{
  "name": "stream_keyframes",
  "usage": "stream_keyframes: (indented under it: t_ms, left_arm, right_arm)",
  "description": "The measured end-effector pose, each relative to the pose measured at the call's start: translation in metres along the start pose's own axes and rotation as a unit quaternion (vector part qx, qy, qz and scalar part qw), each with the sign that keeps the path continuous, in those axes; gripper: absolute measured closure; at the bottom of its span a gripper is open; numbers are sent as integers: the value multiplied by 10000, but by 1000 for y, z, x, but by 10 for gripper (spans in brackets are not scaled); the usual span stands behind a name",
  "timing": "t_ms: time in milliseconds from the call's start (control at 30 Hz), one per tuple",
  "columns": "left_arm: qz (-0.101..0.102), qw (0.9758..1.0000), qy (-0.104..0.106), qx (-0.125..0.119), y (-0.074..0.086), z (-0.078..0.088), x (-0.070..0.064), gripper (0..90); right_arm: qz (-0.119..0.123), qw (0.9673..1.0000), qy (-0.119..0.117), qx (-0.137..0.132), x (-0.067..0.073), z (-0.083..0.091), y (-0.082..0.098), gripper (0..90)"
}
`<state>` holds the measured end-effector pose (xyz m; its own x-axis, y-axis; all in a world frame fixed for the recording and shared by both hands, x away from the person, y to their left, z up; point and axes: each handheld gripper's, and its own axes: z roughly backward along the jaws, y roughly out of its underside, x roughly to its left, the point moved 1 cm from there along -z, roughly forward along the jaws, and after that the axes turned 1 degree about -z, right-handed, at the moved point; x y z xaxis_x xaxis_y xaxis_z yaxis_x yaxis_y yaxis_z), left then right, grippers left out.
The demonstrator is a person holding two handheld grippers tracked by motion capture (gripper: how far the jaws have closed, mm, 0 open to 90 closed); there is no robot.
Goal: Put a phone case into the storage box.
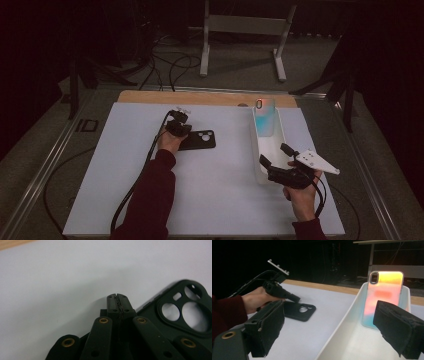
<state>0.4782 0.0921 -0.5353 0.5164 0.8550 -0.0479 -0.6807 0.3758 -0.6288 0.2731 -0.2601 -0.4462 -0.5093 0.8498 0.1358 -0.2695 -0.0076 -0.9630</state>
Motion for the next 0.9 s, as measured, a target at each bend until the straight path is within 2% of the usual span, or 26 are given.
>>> stream_keyframes:
  t_ms: [200, 467, 500, 667, 867, 900]
  left_arm:
    - [-182, 9997, 150, 84, 14, 14, -6, 900]
    - [-177, 9993, 336, -67, 45, 35, -20, 899]
    - [-153, 9993, 335, -85, 49, 38, -23, 899]
    - [-308, 9989, 334, -125, 64, 50, -34, 899]
    - [-395, 9986, 314, -177, 67, 52, -35, 895]
    - [-393, 9984, 215, -349, 69, 56, -36, 891]
  right_arm:
    - [26, 10000, -15, 16, 3, 0, 0, 97]
    - [69, 10000, -31, 3, 3, 0, -1, 97]
    - [76, 10000, -28, 3, 3, 0, -1, 97]
    - [76, 10000, -26, 16, 4, -1, -1, 97]
    - [122, 9999, -46, 39, 4, -3, 0, 97]
    - [133, 9999, -39, 40, 4, -3, 0, 97]
